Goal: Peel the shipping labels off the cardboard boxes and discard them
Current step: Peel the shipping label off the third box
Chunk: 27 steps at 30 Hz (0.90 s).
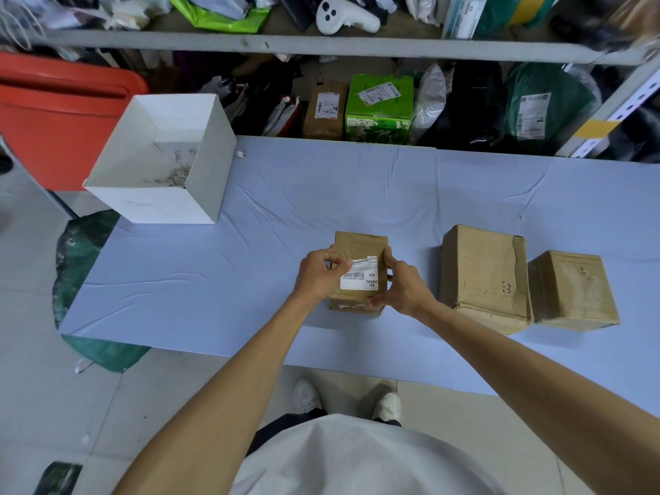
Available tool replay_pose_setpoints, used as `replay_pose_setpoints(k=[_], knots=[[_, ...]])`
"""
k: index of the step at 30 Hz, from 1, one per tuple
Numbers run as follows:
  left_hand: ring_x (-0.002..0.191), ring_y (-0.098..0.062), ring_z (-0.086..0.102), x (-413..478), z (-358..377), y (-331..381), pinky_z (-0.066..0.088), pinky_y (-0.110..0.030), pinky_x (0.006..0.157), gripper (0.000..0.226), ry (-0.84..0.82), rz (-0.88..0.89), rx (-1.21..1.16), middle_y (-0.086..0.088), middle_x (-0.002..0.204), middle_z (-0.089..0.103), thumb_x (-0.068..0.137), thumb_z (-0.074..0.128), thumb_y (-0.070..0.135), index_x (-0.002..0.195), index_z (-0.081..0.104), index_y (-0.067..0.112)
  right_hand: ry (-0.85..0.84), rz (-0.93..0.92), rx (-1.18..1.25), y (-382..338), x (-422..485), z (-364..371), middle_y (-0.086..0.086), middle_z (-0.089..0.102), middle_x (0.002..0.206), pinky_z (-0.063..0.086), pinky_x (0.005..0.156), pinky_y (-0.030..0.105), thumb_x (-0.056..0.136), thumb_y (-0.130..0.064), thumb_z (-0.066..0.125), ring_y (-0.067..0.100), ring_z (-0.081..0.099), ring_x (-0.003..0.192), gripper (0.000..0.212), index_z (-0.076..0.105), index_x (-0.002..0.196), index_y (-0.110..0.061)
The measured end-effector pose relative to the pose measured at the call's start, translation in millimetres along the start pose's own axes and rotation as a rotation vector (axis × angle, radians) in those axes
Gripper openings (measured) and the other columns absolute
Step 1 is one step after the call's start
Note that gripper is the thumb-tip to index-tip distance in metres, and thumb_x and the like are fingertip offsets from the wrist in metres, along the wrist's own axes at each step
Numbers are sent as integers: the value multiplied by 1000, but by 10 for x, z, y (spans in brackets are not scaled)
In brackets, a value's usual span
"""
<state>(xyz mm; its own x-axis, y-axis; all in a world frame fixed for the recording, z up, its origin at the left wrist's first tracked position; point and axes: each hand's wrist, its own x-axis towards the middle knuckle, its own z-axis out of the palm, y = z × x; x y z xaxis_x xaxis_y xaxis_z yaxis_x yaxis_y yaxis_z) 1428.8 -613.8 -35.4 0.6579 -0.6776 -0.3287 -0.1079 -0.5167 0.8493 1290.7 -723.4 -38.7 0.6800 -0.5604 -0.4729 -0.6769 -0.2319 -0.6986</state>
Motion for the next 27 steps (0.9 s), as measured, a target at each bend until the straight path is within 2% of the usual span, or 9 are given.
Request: replay_pose_setpoints(k=[9, 13, 20, 24, 27], knots=[[129, -15, 51, 24, -8, -52, 43, -24, 94, 13, -12, 21, -24, -8, 142, 51, 84, 71, 22, 74, 65, 16, 5, -12, -7, -9, -7, 5, 10, 55, 132, 52, 91, 39, 59, -6, 89, 29, 56, 117, 121, 11, 152, -10], [125, -21, 55, 37, 7, -70, 44, -28, 95, 17, -8, 19, -26, -7, 137, 57, 83, 71, 26, 69, 63, 22, 2, -15, -14, -12, -10, -2, 10, 55, 131, 52, 89, 38, 59, -7, 88, 29, 55, 117, 116, 15, 150, -9], [127, -17, 52, 15, 7, -43, 38, -18, 87, 14, -10, 8, -4, -6, 145, 48, 86, 69, 25, 81, 66, 12, 3, -27, -11, -7, -12, -1, 8, 56, 131, 52, 90, 38, 61, -6, 88, 28, 56, 118, 116, 15, 151, -10], [120, -20, 57, -1, 7, -36, 41, -21, 86, 16, -11, -6, -10, -4, 143, 51, 86, 69, 27, 75, 62, 19, 5, -20, -4, 1, -6, 4, 8, 55, 132, 51, 90, 35, 60, -5, 88, 27, 55, 118, 119, 12, 152, -10], [121, -18, 56, -8, 3, -22, 39, -16, 82, 14, -17, -11, -12, -4, 146, 47, 87, 68, 25, 79, 63, 15, 7, -17, 3, 4, -6, 8, 8, 55, 133, 51, 91, 34, 60, -5, 88, 27, 55, 120, 121, 9, 152, -11]])
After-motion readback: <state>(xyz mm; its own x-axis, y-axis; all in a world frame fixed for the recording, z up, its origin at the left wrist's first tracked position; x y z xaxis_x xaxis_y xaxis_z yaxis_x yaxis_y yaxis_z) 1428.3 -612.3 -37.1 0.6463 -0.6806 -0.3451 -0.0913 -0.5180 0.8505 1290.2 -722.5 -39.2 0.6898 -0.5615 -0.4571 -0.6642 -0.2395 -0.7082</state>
